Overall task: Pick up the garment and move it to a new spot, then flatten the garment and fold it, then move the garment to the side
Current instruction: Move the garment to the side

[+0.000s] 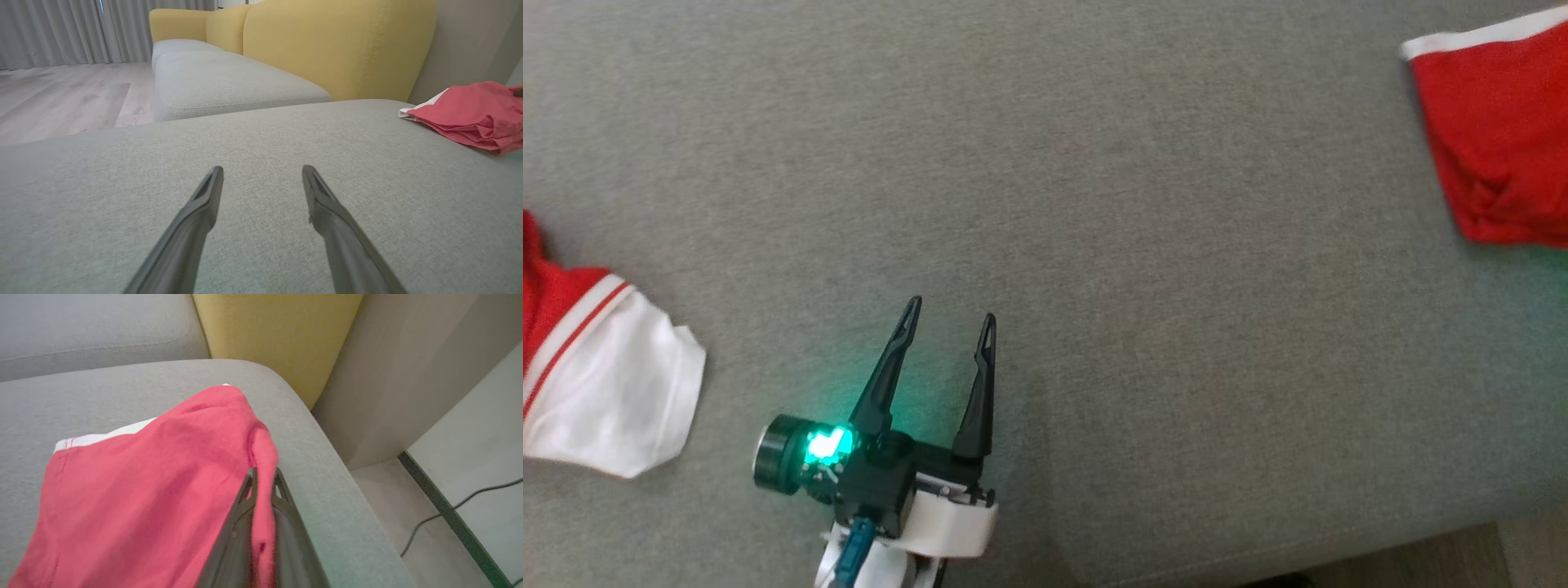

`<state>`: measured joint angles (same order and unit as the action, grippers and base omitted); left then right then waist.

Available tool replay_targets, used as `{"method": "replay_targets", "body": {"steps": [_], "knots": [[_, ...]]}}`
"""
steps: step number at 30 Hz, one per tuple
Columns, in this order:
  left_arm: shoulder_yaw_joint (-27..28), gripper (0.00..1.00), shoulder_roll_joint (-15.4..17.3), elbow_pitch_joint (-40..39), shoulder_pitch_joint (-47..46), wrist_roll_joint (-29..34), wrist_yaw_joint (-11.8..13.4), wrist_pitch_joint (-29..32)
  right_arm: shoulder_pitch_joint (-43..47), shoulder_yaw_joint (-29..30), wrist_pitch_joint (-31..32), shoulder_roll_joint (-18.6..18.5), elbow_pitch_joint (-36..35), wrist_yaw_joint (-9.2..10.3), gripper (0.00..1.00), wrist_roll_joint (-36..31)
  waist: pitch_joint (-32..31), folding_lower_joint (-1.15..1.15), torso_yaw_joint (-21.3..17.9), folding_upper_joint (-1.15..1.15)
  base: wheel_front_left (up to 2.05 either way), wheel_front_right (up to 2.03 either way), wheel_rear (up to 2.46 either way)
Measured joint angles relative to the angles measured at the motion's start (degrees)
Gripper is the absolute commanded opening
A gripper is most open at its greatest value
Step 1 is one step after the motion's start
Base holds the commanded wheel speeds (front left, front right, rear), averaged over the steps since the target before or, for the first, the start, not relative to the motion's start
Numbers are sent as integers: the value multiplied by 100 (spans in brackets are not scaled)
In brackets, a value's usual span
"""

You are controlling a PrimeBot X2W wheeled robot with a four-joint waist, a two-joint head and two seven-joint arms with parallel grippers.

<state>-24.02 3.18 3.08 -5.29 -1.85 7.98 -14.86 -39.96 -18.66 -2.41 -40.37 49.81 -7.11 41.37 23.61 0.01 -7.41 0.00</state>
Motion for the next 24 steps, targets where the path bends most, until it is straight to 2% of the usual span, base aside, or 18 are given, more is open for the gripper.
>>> {"method": "replay_targets", "body": {"steps": [1, 2, 3, 8, 13, 14, 15, 18, 23, 24], "knots": [[3, 100, 0, 26, -33, 0, -22, 0, -31, 20, -49, 3, 125, 0, 0, -30, 25, 0, -35, 0, 0, 0, 0], [5, 100, 0, 44, -45, 0, -51, 0, -71, 34, -146, 18, 252, 0, 68, -85, 35, 0, -65, 0, 0, 0, 0], [5, 100, -1, 71, -44, 0, -52, 0, -85, 37, -272, 32, 333, 0, 100, -162, 23, 1, -78, 0, 0, 0, 0], [-11, 100, -1, 182, -35, -26, -102, 0, -122, 18, -1012, 259, 619, 0, 100, -668, -236, -1, -44, 0, 0, 0, 0], [-9, 100, -2, 208, 97, -141, -100, 0, -97, -27, -1180, 517, 568, 0, 100, -1165, -591, -2, 19, 0, 0, 0, 0], [-3, 100, -2, 212, 259, -205, -96, 0, 48, -111, -1180, 748, 324, 0, 100, -1291, -809, -2, 53, 0, 0, 0, 0], [-3, 100, -2, 212, 259, -205, -96, 0, 48, -111, -1180, 748, 324, 0, 100, -1291, -809, -2, 53, 0, 0, 0, 0], [13, 100, -2, 234, 601, -356, -94, 0, 600, -174, -1181, 1180, -257, 0, 100, -1371, -1189, -2, 113, 0, 0, 0, 0], [34, 100, -1, 236, 1079, -580, -88, 1, 1888, -268, -1180, 1668, -1099, 0, 100, -1433, -1852, -3, 244, 0, 0, 0, 0], [53, 100, -1, 232, 1202, -655, -87, 1, 2380, -235, -1180, 1876, -1514, 0, 100, -1523, -2092, -4, 319, 0, 0, 0, 0]]}}
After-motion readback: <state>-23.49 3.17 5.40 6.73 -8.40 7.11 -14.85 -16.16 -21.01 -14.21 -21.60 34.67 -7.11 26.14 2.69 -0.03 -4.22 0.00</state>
